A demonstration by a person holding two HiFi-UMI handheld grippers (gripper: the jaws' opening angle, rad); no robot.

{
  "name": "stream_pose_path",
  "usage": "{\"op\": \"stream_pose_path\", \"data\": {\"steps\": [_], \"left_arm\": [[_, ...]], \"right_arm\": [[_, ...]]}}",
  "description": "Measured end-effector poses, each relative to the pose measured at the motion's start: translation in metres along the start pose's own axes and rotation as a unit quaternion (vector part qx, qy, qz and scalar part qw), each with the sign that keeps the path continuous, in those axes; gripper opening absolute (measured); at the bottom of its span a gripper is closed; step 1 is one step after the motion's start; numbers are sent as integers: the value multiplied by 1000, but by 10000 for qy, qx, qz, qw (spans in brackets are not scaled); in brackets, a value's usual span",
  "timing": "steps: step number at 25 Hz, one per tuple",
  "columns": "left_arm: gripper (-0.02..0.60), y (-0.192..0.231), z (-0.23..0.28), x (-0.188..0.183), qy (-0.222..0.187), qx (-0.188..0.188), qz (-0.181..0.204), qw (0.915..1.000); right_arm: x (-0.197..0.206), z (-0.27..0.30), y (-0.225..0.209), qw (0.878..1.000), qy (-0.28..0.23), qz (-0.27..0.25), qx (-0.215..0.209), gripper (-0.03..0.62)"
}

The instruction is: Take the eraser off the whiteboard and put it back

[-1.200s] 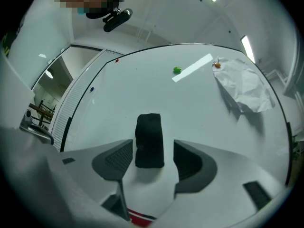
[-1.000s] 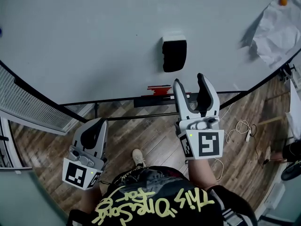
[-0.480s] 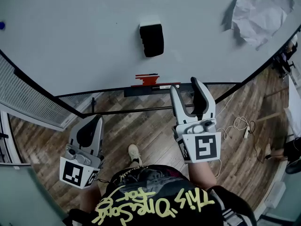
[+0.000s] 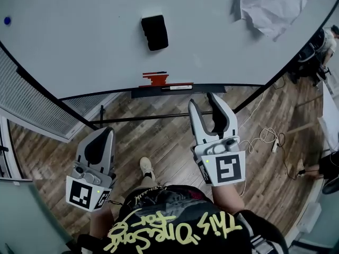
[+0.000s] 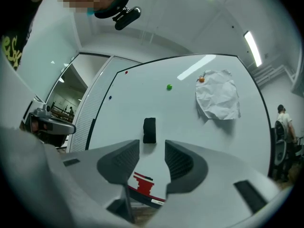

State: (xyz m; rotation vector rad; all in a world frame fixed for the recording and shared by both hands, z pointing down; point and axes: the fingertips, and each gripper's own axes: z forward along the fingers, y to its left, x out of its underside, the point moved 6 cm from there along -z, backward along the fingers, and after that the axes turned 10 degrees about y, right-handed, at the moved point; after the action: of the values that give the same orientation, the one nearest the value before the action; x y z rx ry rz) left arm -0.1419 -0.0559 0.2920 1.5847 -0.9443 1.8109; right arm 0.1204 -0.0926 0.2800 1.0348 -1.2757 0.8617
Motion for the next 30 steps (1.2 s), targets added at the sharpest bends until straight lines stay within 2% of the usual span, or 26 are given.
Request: {"op": "stream_pose_path", "data": {"steps": [20,30], "left_arm": [[8,-53,-25,-3,-46,-76,26,10000],[8,-60,-22,-5,-58,-92,52,9999]], "right_arm": [[10,-58,7,9990,-18,97,-429,29],[12,-65,1,9986,11,228,-467,9]]}}
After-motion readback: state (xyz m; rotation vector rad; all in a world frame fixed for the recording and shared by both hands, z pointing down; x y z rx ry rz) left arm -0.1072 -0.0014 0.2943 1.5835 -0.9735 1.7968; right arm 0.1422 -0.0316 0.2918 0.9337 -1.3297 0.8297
